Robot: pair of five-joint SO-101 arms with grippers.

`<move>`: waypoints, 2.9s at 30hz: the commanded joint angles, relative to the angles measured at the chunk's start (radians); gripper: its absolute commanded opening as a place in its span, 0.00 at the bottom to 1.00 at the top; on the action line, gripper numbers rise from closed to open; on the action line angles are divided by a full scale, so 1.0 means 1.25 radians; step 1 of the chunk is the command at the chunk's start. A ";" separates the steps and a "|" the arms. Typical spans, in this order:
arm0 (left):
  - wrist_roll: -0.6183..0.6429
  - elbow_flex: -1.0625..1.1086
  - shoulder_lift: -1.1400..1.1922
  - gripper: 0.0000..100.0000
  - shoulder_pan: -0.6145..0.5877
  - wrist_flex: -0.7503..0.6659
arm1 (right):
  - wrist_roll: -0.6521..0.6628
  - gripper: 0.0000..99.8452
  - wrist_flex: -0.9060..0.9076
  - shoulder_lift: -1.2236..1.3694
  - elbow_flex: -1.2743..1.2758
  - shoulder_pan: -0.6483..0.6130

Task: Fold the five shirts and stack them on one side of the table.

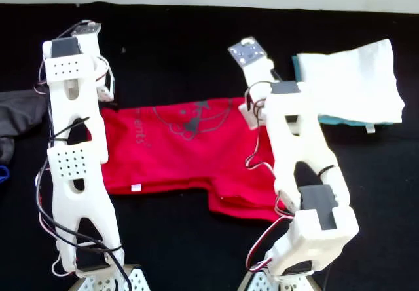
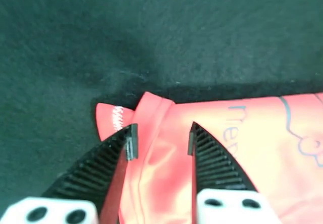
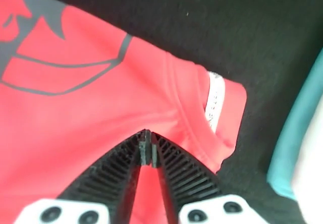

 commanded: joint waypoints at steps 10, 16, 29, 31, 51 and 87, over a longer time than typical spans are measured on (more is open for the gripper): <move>0.058 -0.003 0.064 0.17 -0.017 -0.059 | -0.005 0.01 0.095 -0.098 -0.012 -0.004; 0.108 -0.042 0.039 0.17 -0.018 0.014 | -0.005 0.01 0.096 -0.123 -0.007 -0.007; 0.169 -0.064 -0.024 0.17 -0.058 -0.055 | -0.060 0.01 0.096 -0.125 -0.007 -0.008; 0.168 -0.060 -0.001 0.17 -0.066 -0.080 | -0.060 0.01 0.096 -0.122 -0.007 -0.008; 0.172 -0.066 0.082 0.05 -0.026 -0.107 | -0.060 0.01 0.096 -0.122 -0.007 -0.008; 0.169 -0.111 0.072 0.07 -0.028 -0.034 | -0.060 0.01 0.096 -0.120 -0.006 -0.051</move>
